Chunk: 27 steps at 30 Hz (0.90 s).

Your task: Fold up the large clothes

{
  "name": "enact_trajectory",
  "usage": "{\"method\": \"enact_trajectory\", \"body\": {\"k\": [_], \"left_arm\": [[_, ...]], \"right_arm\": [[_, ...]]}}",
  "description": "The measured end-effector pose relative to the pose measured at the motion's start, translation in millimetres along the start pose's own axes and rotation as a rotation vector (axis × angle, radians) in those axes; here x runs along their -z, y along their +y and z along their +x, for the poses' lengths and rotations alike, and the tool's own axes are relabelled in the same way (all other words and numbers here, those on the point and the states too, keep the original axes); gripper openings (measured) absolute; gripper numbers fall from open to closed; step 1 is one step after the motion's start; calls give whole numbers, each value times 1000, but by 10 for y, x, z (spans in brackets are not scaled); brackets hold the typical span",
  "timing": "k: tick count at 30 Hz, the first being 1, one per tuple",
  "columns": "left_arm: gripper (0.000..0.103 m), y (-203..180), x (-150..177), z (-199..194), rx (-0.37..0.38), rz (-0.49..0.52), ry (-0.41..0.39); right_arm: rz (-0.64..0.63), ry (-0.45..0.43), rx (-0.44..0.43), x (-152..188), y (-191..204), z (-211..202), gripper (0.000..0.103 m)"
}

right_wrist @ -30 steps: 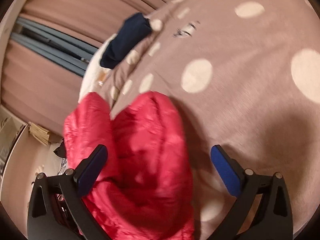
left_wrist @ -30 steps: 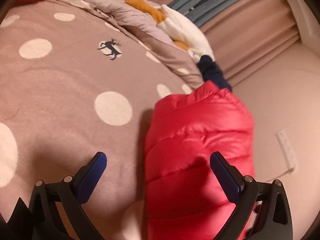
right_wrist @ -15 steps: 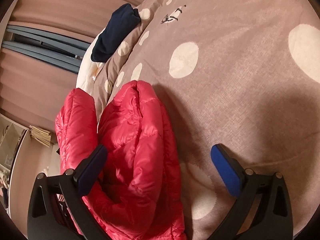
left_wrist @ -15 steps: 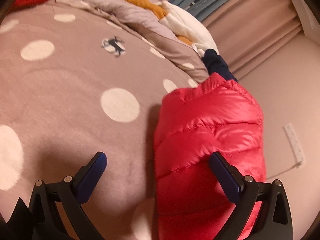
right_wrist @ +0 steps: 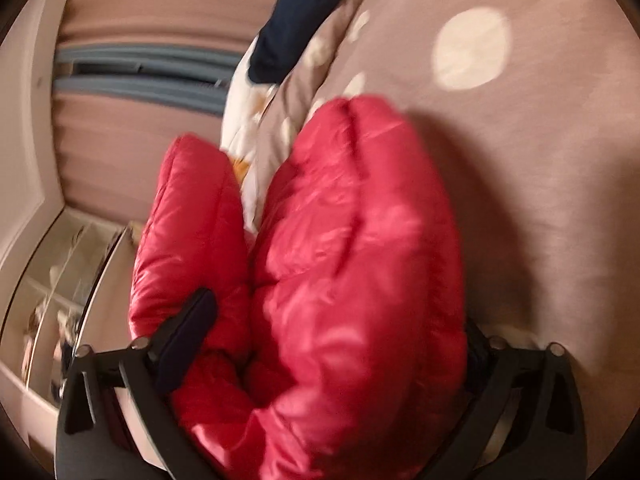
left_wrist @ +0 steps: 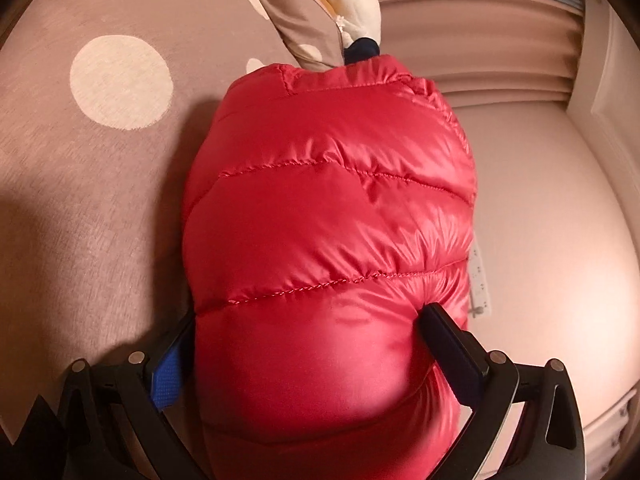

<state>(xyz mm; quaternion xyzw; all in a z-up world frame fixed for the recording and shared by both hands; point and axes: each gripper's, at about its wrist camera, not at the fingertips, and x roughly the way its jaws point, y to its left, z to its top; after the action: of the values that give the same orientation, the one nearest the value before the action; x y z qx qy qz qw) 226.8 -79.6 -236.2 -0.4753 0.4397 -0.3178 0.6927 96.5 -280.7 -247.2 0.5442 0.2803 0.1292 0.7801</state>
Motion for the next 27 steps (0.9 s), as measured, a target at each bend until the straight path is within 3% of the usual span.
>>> {"method": "enact_trajectory", "body": {"k": [3,5,7,10,15,21,27], "left_arm": [[93,-56,11,-56,-51,36,-49],[90,-173,53,-66,-93,84,-61],[89,-315,112,-76,-127,145,-81],[89,-517,144,-113,-153,241,-84],[89,-599,133,-458,-35,218,-130],[89,-1090,169,-1032,52,309,-234],[89,-1679,173,-1315,60,430,-316]], "right_arm": [[71,1,-120,-3,-274,95,47],[111,-5,-158,-19,-443,90,42],[140,-33,-197,-24,-527,13,42],[69,-62,-203,-56,-466,-106,43],[-48,-57,-299,-120,-211,-269,43],[-219,-38,-382,-180,318,-560,43],[-395,-44,-404,-227,850,-810,43]]}}
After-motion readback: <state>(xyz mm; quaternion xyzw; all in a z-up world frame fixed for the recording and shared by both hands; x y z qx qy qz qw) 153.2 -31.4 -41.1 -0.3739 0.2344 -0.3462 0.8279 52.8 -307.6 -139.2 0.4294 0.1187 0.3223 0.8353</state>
